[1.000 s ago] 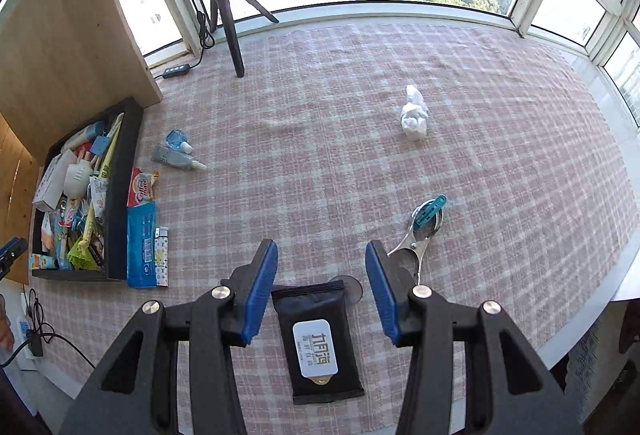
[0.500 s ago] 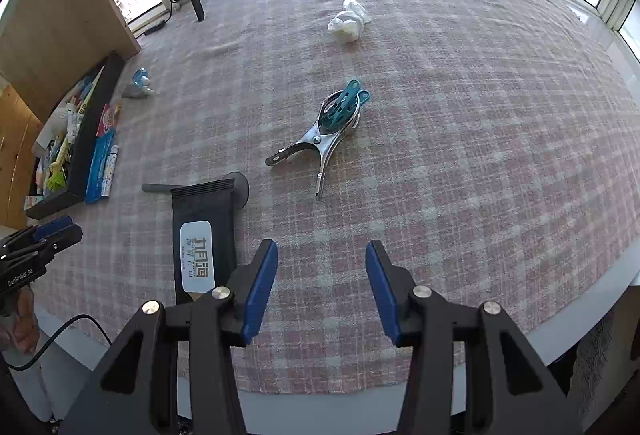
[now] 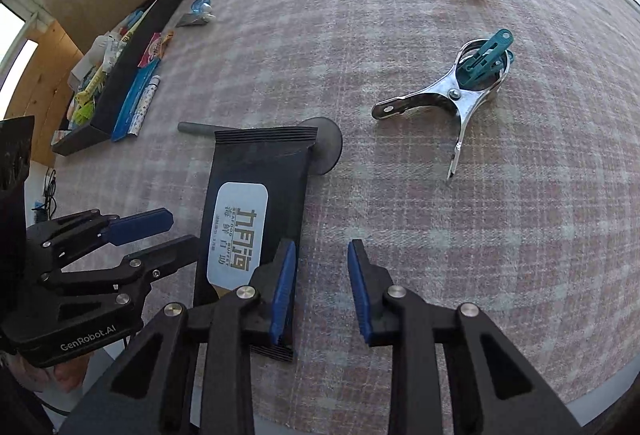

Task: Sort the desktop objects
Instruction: 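Grasp the black wet-wipes pack with the left tool while the right tool also grips it, then carry the wet-wipes pack into the black tray and release it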

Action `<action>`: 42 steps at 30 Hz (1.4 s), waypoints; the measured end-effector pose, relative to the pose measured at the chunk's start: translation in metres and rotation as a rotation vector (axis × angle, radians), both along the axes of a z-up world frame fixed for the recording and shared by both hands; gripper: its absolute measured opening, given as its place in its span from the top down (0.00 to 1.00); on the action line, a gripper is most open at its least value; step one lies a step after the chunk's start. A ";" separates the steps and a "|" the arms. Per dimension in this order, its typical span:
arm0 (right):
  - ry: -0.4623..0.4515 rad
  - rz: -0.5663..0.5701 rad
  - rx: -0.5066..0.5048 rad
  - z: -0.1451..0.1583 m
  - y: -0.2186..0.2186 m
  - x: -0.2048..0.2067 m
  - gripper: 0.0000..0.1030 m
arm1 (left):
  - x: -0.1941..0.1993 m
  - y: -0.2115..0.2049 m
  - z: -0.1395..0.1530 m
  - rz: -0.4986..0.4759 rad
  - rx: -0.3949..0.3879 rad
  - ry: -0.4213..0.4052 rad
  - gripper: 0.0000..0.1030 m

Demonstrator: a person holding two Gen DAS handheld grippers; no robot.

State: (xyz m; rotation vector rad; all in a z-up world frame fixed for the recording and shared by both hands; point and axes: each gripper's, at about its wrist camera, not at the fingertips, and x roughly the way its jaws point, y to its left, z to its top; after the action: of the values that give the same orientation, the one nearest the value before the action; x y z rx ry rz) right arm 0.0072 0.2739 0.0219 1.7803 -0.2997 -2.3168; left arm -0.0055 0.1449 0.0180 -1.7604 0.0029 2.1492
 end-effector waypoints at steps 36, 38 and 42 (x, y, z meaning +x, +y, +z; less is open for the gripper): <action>0.094 0.029 -0.224 0.066 -0.095 -0.045 0.84 | -0.028 -0.096 0.084 0.081 0.178 0.169 0.77; 0.108 0.057 -0.223 0.075 -0.118 -0.058 0.83 | -0.034 -0.120 0.091 0.107 0.171 0.189 0.77; 0.144 0.123 -0.231 0.095 -0.171 -0.085 0.84 | -0.049 -0.175 0.106 0.165 0.163 0.221 0.77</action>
State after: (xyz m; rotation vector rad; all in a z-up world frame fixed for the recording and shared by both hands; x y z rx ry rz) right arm -0.0777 0.1028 0.1169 1.4737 -0.4038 -2.2101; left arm -0.0545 -0.0297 0.1237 -1.4717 -0.2627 2.3762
